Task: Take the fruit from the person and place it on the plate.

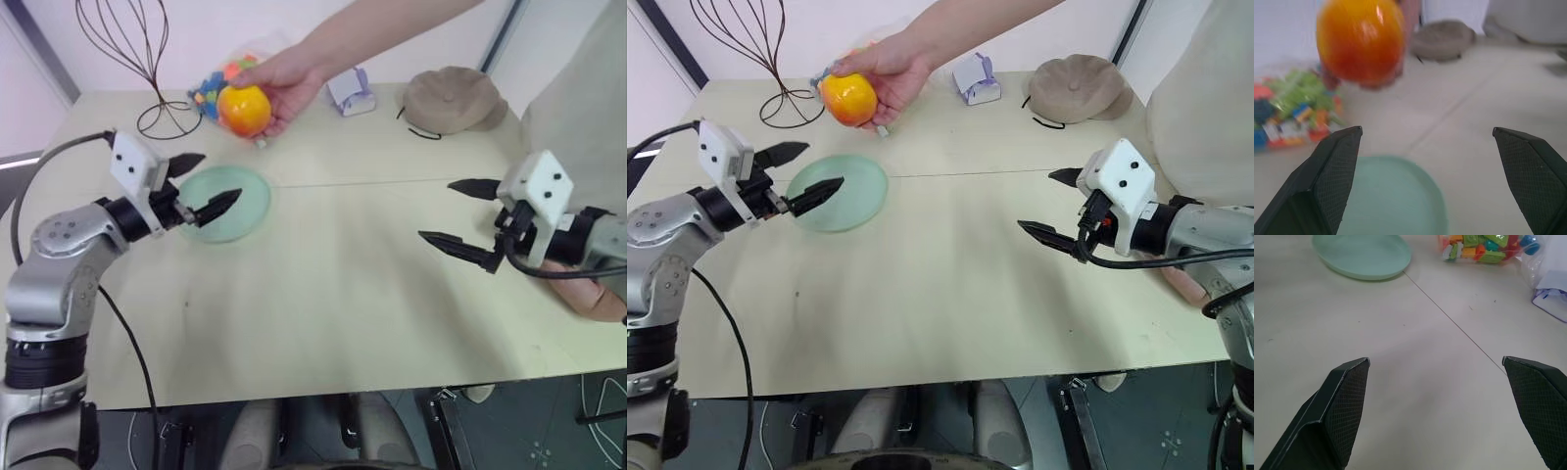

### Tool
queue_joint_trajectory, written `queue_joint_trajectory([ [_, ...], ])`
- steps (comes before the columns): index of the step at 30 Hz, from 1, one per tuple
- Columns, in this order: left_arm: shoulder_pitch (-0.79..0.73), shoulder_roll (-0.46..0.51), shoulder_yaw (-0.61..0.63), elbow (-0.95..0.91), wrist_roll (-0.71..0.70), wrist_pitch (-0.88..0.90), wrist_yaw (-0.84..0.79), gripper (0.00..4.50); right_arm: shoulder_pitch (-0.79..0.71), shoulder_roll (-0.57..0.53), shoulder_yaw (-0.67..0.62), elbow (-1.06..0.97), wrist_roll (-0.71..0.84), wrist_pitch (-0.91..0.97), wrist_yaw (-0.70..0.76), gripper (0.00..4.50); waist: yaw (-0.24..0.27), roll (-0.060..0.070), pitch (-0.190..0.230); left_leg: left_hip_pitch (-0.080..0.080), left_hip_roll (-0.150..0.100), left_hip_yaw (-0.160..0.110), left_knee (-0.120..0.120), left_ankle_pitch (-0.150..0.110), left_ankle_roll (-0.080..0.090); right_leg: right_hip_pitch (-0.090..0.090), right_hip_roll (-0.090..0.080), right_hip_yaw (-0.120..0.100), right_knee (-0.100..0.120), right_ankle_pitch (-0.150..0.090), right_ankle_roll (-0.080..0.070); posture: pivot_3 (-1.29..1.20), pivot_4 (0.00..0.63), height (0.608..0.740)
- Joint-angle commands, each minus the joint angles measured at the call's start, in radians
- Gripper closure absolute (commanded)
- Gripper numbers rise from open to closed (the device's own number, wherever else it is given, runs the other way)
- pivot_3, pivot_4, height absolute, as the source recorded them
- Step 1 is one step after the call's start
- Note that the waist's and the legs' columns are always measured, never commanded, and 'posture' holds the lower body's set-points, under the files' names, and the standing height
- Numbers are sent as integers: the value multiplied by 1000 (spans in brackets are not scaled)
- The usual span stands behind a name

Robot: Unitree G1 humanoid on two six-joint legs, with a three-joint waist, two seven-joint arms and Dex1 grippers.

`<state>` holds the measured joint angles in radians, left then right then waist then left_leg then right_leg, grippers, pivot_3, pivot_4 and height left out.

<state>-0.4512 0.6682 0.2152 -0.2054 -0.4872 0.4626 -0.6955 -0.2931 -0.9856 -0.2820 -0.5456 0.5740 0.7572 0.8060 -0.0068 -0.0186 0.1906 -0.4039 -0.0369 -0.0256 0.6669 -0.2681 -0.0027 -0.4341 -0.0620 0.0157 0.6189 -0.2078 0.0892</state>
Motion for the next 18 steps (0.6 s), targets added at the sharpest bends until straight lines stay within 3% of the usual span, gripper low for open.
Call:
queue_joint_trajectory([
  [1, -53, -39, 13, 21, 36, -75, 57, 0, -28, 0, -10, -11, 12, -14, -4, 64, 0, 0, 0, 0, 0, 0, 0, 0, 0, 0, 0, 0, 0, 0, 0, 0, 150, 740],
  [18, -262, -159, -33, 364, 174, -332, 108, 0, -15, -12, -47, -43, 21, 6, -17, 64, 5, 0, 0, 0, -1, 0, 0, 0, 0, 0, 0, 0, 1, 0, 1, 0, 150, 740],
])
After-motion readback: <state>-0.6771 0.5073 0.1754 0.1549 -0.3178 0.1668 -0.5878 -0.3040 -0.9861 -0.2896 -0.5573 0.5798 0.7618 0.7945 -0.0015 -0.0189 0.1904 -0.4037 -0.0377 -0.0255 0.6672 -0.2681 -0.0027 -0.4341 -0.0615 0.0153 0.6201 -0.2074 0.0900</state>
